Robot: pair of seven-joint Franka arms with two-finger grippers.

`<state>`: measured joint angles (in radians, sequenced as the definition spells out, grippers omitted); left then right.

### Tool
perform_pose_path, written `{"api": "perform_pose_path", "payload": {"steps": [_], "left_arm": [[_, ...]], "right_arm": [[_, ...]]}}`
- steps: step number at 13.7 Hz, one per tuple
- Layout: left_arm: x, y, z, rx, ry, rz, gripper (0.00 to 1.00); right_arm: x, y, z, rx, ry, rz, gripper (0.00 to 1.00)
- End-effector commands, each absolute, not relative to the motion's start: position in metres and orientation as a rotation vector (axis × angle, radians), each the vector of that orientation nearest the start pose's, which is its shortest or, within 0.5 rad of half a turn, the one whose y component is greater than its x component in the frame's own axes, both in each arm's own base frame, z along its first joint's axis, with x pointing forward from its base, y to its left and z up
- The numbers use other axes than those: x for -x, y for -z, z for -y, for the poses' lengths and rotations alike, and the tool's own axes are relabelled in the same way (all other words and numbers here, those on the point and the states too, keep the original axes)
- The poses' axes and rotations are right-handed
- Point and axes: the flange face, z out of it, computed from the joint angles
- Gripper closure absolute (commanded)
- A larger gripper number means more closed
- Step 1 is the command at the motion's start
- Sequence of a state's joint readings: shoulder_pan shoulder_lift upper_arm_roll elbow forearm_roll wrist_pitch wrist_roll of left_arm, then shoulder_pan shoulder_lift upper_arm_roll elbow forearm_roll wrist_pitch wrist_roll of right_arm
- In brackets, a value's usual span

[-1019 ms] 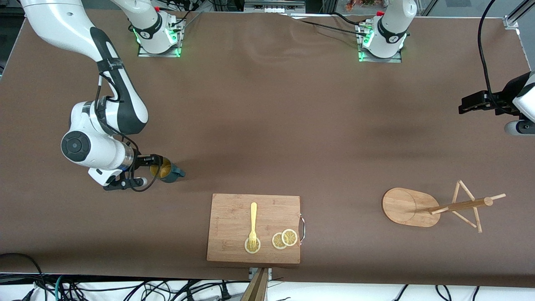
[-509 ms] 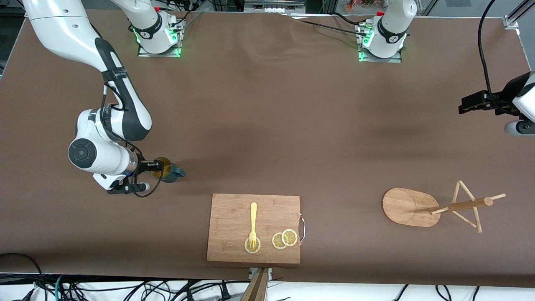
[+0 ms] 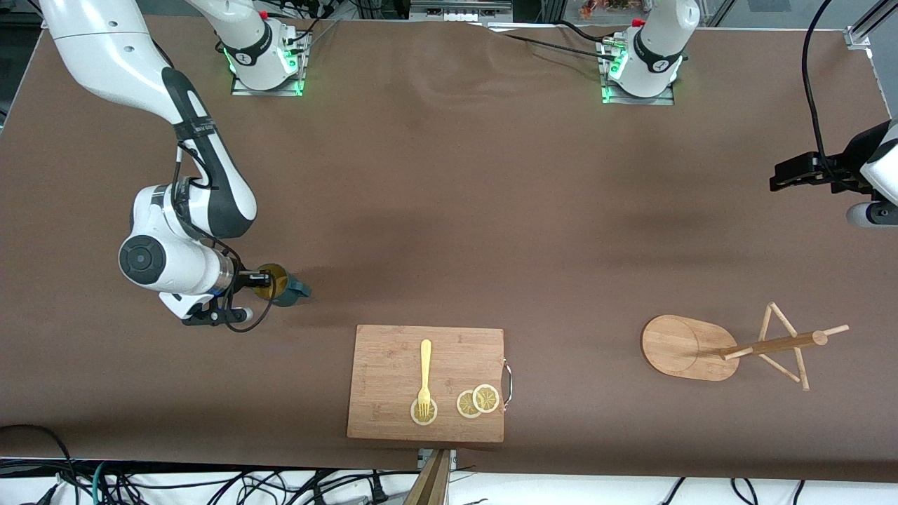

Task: Pass cup and hang on rack
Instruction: 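Close the right gripper on the teal mug's rim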

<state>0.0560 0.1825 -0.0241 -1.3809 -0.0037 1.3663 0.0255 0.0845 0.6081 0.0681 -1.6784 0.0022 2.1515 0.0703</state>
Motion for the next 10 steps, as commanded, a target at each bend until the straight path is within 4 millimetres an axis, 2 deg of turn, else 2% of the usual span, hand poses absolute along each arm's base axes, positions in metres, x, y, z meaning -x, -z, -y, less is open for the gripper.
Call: {"api": "perform_pose_path", "payload": {"steps": [1, 5, 7, 10], "left_arm": [[-0.5901, -0.5953, -0.0198, 3.126, -0.296, 0.017, 0.0], [-0.5901, -0.5953, -0.0207, 3.126, -0.296, 0.019, 0.0], [-0.5901, -0.5953, -0.0198, 3.126, -0.296, 0.017, 0.0], [-0.5901, -0.5953, -0.0198, 3.126, -0.296, 0.017, 0.0]], "right_arm": [[-0.6593, -0.2346, -0.0979, 3.094, -0.204, 0.084, 0.59], [-0.6589, -0.2353, -0.0979, 3.094, -0.209, 0.084, 0.8], [-0.6584, -0.2351, -0.0989, 3.094, -0.213, 0.087, 0.98], [-0.6593, -0.2432, -0.1018, 3.091, -0.199, 0.117, 1.0]]}}
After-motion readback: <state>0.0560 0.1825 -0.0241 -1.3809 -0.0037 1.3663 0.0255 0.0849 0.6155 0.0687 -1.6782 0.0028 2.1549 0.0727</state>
